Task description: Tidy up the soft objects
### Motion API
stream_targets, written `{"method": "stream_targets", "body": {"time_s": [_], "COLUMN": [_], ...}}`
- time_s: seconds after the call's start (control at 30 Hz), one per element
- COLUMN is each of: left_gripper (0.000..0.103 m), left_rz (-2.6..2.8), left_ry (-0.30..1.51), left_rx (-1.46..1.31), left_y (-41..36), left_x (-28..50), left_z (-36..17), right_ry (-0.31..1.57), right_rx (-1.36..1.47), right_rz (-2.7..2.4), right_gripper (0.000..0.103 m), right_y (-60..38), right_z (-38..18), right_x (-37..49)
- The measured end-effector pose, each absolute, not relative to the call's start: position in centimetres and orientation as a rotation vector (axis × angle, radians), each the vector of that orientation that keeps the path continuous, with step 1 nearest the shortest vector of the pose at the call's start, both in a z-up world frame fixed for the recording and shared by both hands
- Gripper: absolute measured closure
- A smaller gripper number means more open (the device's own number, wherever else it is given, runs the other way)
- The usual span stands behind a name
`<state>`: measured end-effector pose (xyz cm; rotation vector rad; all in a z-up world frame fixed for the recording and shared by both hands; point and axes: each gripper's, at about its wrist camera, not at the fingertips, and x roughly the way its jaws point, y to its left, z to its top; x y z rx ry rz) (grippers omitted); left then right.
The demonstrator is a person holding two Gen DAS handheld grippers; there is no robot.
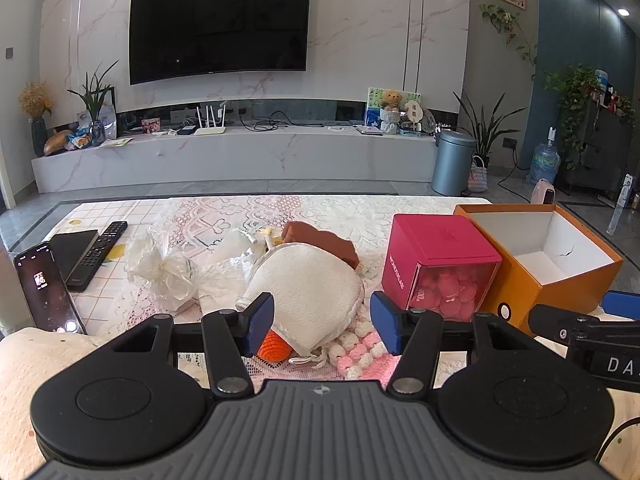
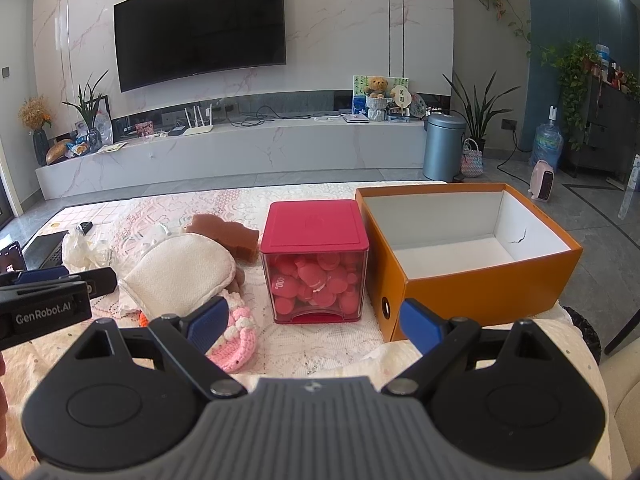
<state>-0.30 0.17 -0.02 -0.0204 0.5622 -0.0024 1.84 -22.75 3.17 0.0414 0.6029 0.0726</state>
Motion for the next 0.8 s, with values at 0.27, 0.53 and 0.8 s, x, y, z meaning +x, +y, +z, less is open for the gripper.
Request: {"method": "stream_targets", "body": {"time_s": [0.27, 0.53, 0.8], "left_gripper": [0.037, 0.037, 0.037], "left_rz": [-0.008, -0.022, -0.047], "left_ry": [0.591, 0.591, 0.658], "left_rx": [-0.038, -0.027, -0.011], "left_y": [0.0, 0.1, 1.3], "left_x": [-0.3, 0.0, 1.1], "left_z": [0.2, 0.0, -0.6], "right_ry": [0.601, 0.61, 0.643], "right_rx": [0.033, 0.029, -0.003], "right_rz": [0.072, 0.088, 0.132], "right_gripper": [0.012, 0.011, 0.011], "right_y": [-22.6, -22.4, -21.6], "right_z": [3.0, 2.8, 2.2], "right_x": [1.8, 2.0, 3.2]}}
